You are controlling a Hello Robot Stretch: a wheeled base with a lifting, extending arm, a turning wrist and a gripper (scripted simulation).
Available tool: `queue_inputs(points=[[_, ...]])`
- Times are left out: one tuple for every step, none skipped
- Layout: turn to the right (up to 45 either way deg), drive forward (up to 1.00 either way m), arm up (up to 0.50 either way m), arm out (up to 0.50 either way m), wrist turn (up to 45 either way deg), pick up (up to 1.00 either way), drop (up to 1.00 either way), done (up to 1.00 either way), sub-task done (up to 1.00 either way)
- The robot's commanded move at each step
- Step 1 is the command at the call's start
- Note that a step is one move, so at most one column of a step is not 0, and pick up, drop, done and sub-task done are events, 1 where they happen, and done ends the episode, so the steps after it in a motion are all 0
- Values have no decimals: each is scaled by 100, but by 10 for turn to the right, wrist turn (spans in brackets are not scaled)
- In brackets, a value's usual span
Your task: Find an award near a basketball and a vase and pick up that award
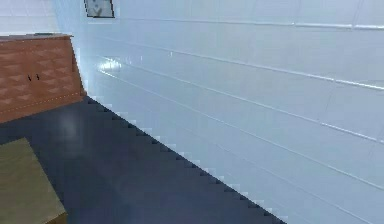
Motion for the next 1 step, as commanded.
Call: queue_inputs(points=[[450, 0, 0, 0, 0, 0, 0, 0, 0]])
